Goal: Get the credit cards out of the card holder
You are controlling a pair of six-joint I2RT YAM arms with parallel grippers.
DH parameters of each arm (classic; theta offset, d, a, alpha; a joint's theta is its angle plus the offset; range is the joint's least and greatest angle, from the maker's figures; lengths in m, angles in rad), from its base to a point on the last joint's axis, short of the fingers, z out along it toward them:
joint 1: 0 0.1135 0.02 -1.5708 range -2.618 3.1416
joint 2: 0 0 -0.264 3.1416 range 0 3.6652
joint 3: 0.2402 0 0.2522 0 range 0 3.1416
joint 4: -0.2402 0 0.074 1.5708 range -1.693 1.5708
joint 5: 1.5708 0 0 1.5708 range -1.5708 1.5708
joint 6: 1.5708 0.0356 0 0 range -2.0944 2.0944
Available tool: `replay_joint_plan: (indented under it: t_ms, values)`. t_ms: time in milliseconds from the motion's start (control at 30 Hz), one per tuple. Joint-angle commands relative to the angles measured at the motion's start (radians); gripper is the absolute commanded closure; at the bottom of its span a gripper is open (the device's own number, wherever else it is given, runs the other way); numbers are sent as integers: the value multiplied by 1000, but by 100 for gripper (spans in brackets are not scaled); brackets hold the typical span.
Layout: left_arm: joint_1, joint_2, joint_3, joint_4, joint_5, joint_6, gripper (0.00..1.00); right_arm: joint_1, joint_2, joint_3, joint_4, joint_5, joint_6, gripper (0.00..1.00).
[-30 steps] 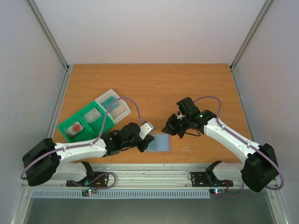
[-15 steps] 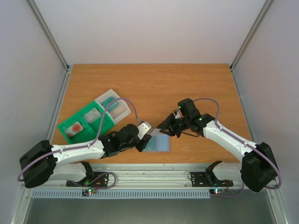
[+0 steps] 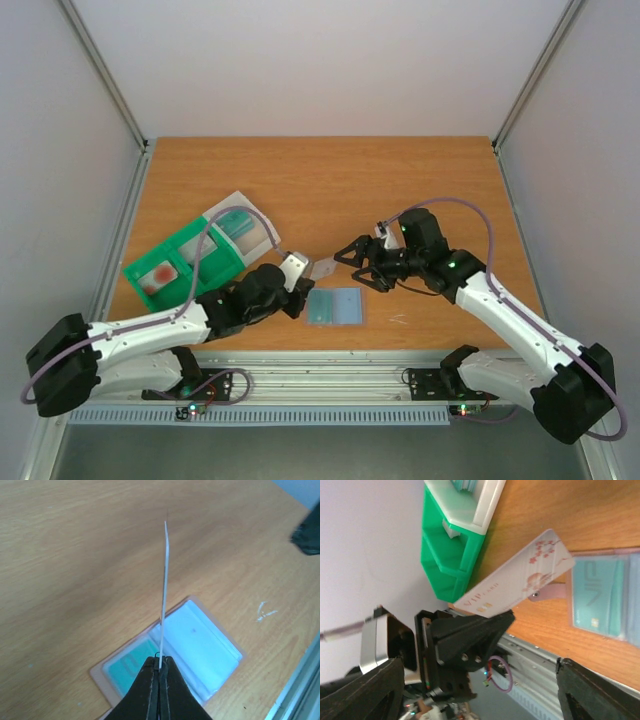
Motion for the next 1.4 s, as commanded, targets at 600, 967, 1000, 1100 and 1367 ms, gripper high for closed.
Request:
replay_joint_plan:
  t_ms: [600, 967, 1000, 1100, 1367]
  values:
    - [439, -471, 97, -664, 42, -303, 100, -10, -149, 69, -217, 98, -221, 2]
    - [724, -482, 178, -815, 174, -299, 100, -10, -187, 101, -294, 158, -243, 1]
    - [756, -479, 177, -813, 193, -304, 100, -10, -187, 101, -298, 158, -246, 2]
    - [866, -462, 172, -807, 274, -314, 100, -11, -186, 93, -306, 161, -248, 2]
    - [1135, -355, 181, -743, 487, -305, 99, -10, -164, 94, -328, 189, -250, 2]
